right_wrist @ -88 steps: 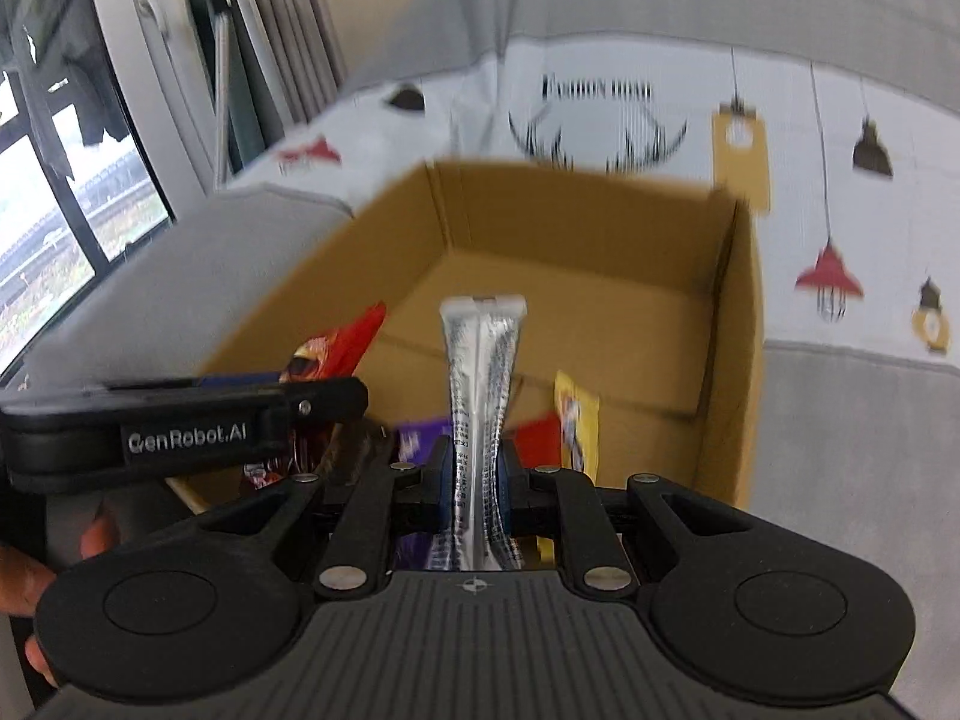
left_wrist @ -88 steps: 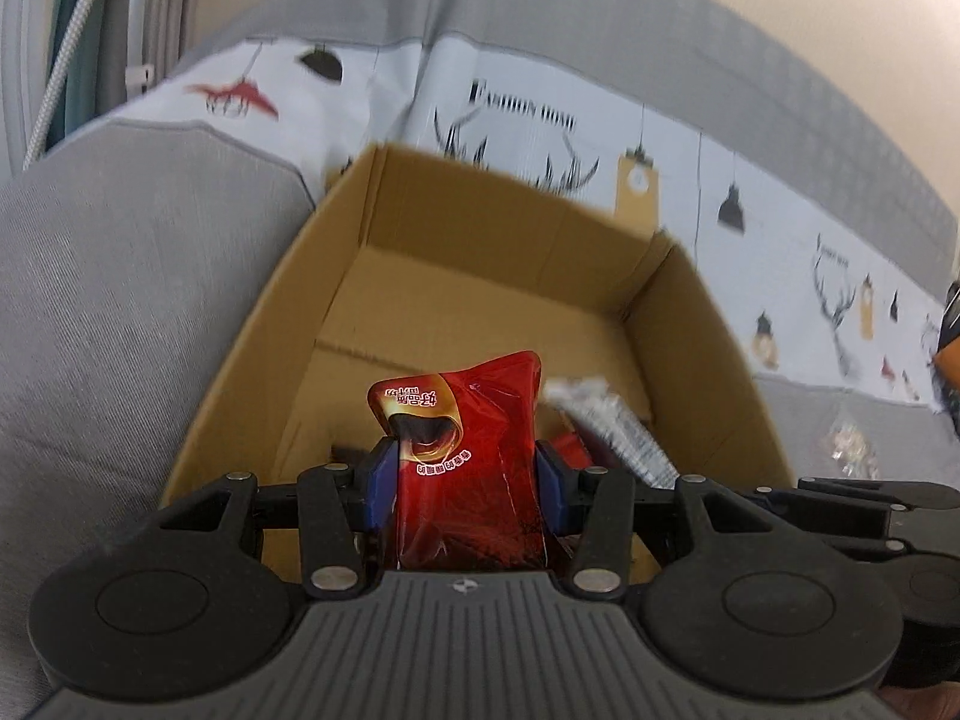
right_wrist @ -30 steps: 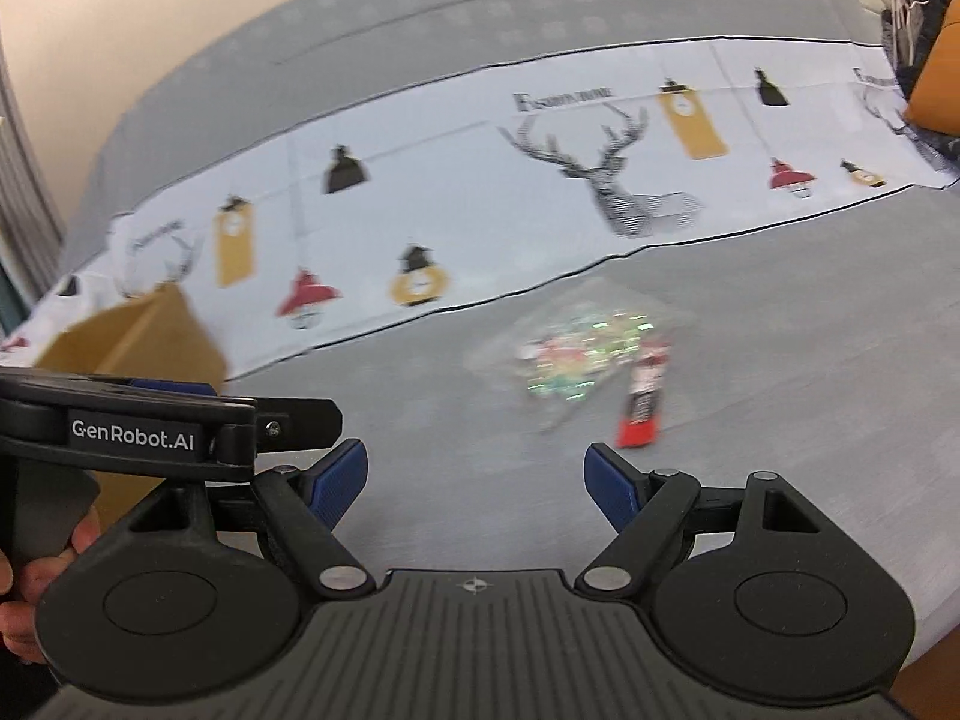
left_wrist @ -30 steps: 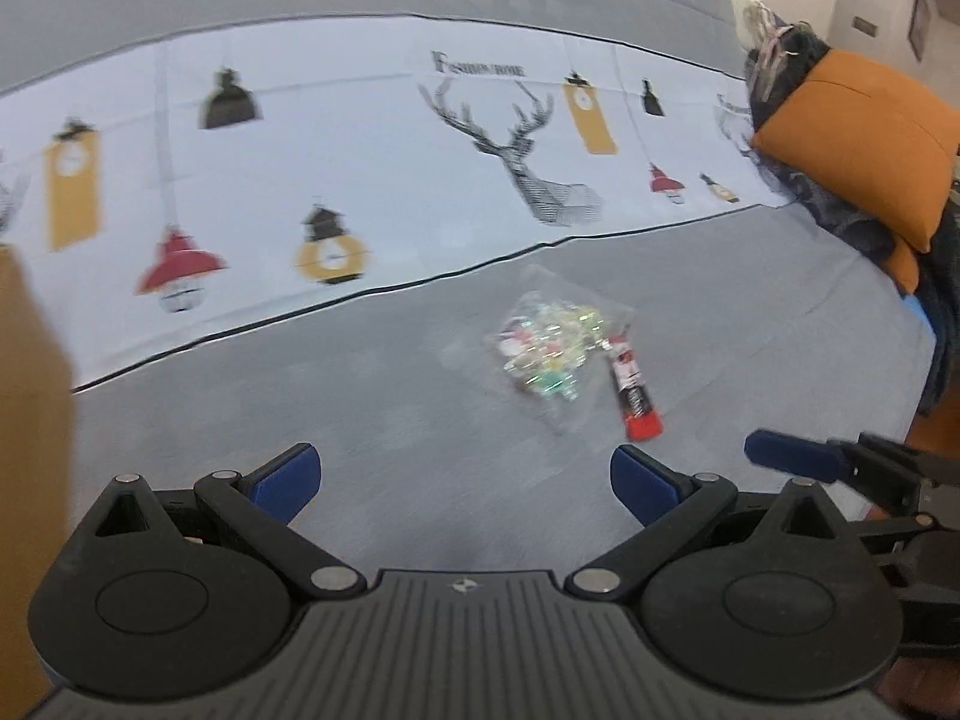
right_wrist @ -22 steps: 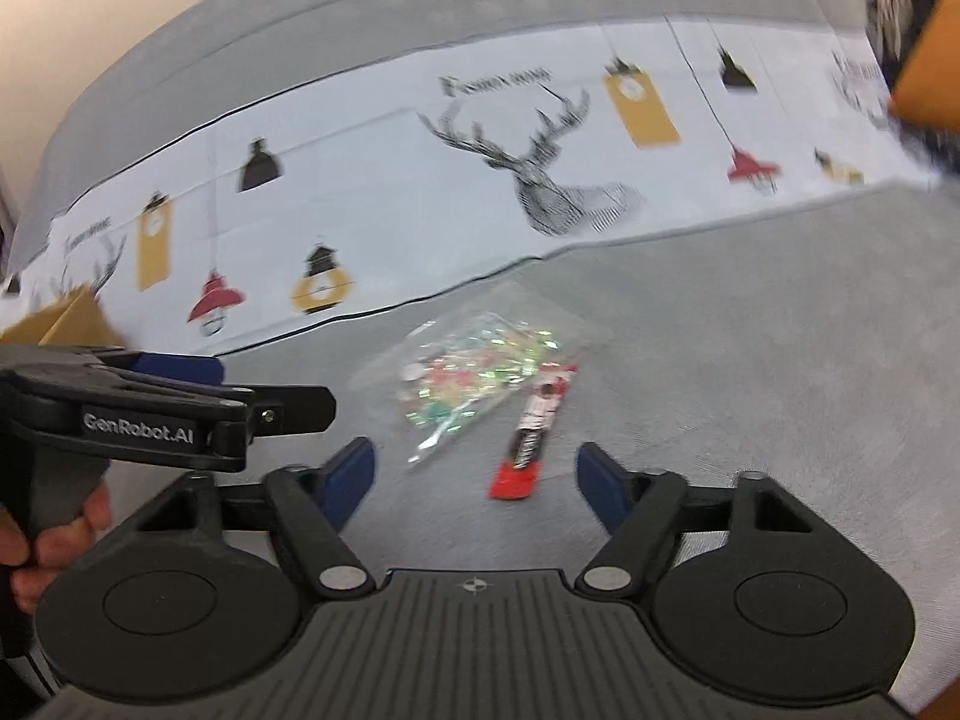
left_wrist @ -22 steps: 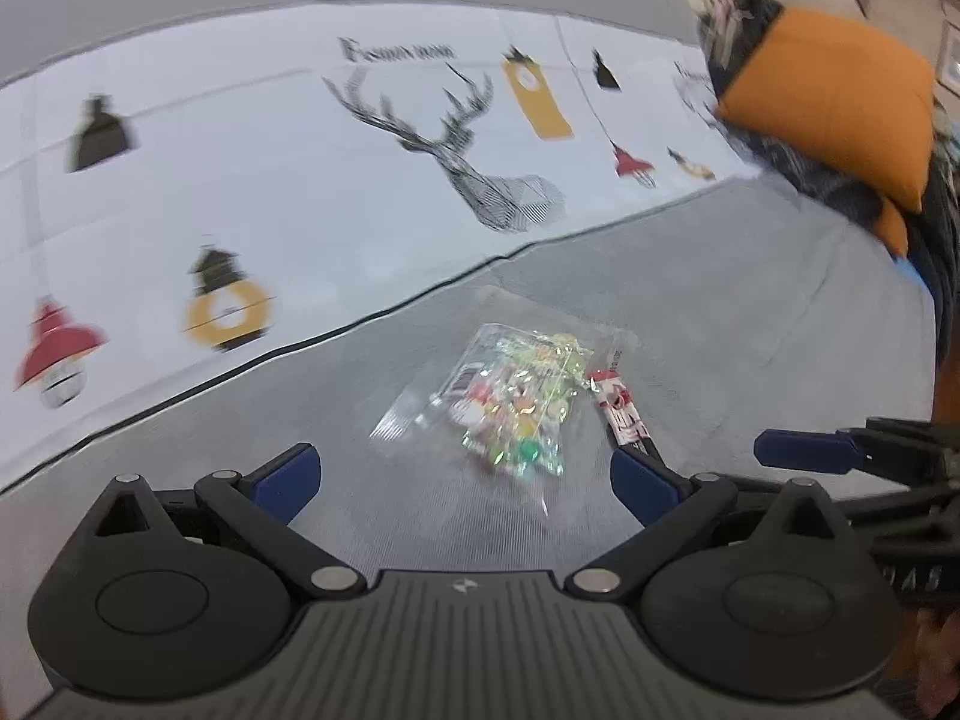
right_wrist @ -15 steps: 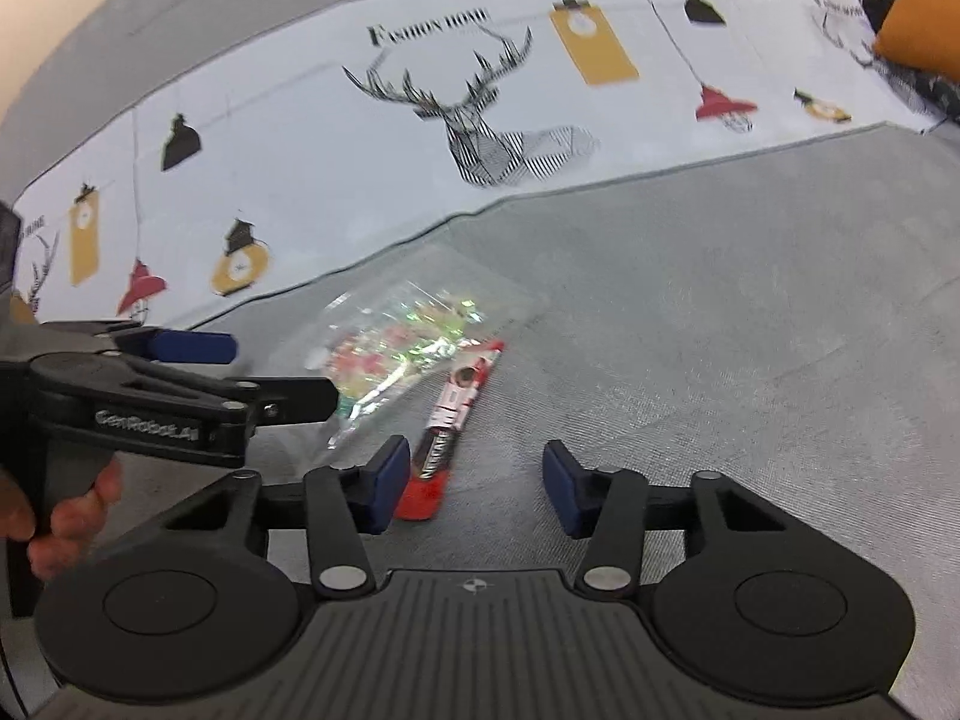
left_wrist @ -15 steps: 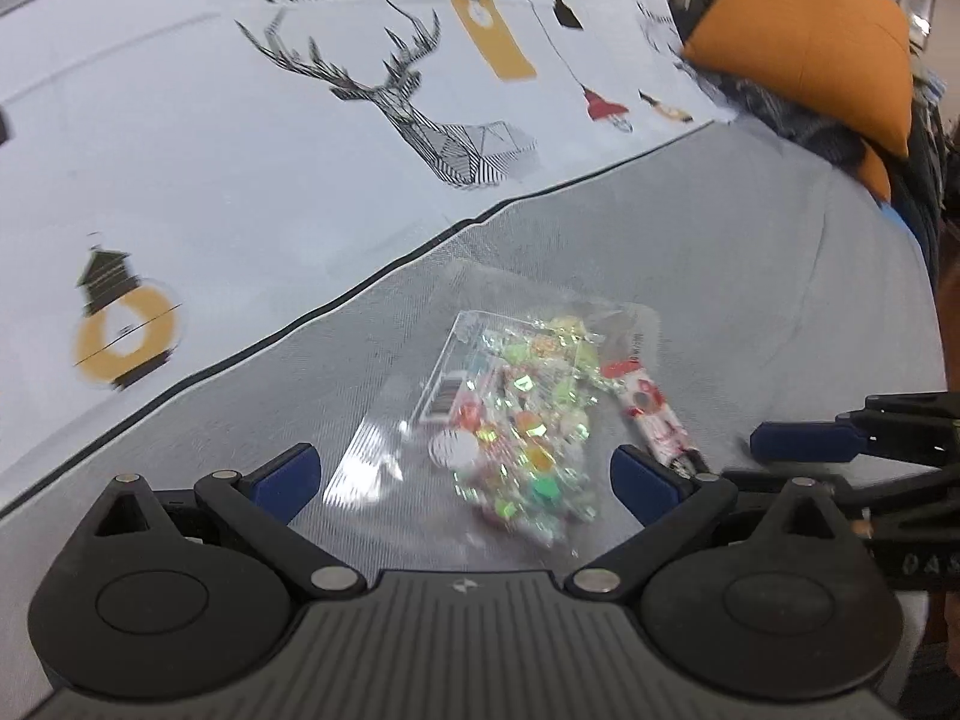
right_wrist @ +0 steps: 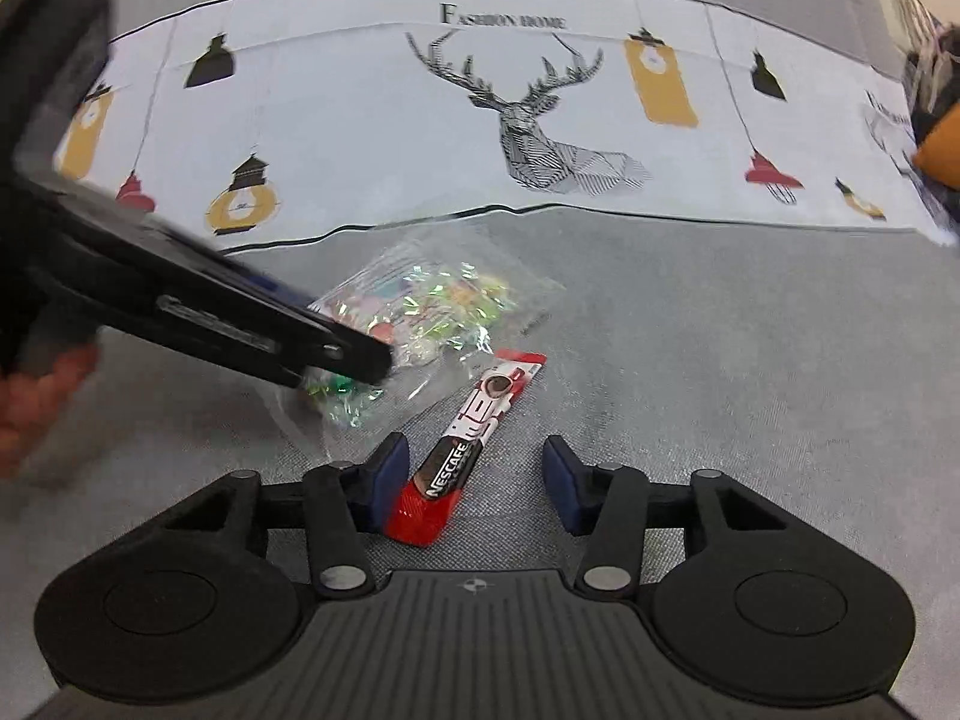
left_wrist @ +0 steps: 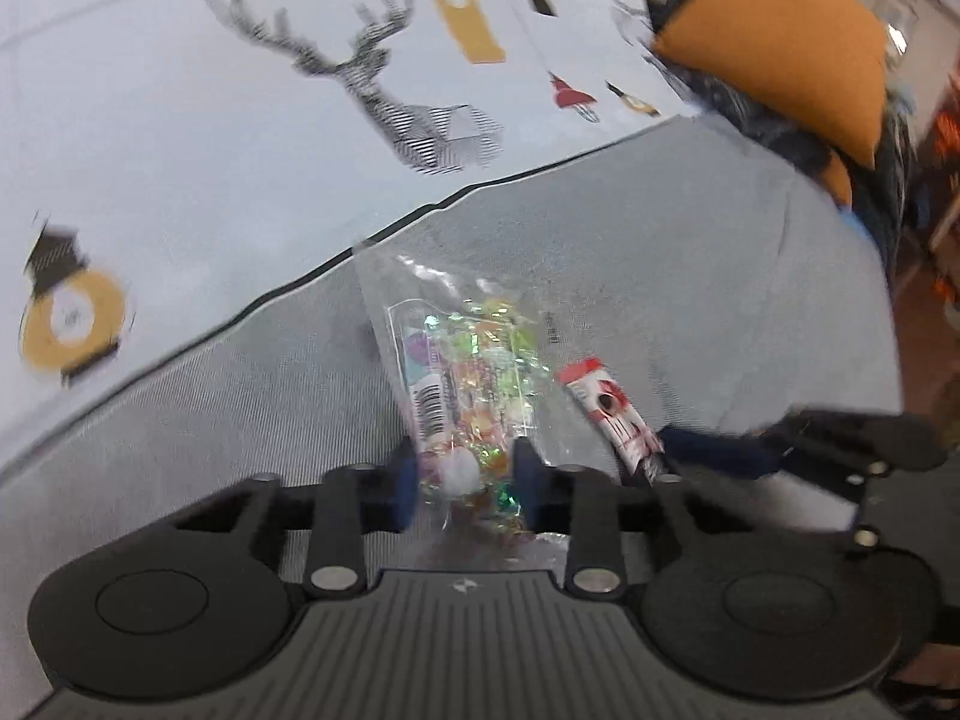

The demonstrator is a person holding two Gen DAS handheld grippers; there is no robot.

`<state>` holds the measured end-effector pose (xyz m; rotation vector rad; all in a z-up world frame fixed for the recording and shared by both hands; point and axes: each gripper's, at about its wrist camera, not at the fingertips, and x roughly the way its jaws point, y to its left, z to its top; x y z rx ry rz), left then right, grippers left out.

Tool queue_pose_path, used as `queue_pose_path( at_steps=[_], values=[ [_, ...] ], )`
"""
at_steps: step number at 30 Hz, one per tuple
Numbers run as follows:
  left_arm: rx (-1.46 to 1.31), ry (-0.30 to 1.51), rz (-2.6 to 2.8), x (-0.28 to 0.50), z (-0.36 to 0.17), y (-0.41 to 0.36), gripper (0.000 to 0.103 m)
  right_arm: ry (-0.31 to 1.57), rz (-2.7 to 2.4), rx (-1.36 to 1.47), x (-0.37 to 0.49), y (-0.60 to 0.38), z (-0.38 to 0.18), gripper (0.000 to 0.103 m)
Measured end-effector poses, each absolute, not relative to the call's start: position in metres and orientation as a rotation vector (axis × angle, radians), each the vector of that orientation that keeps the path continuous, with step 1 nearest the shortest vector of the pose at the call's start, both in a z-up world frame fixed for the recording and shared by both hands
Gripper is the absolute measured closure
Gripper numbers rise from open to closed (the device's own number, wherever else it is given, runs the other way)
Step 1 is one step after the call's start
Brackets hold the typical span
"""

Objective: Organize snacks
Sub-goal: 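Grasp the clear candy bag with the left tool while the right tool grasps the red-white stick, then carry both snacks into the box and open both tools to release them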

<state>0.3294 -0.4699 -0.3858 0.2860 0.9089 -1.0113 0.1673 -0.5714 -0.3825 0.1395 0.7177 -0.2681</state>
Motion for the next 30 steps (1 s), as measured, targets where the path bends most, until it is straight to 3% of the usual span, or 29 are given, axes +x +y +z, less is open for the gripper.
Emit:
queue_pose_path(
  at_steps=[1, 16, 30],
  values=[
    [0.276, 0.918, -1.001, 0.328, -0.384, -0.465, 0.076, 0.720, -0.279, 0.152, 0.168, -0.573, -0.381, 0.091],
    [0.319, 0.886, -0.880, 0.259, -0.322, -0.397, 0.098, 0.645, -0.273, 0.413, 0.138, -0.543, -0.341, 0.093],
    [0.215, 0.782, -0.851, 0.199, -0.249, -0.258, 0.100, 0.580, -0.104, 0.323, 0.088, -0.407, -0.286, 0.093]
  ],
)
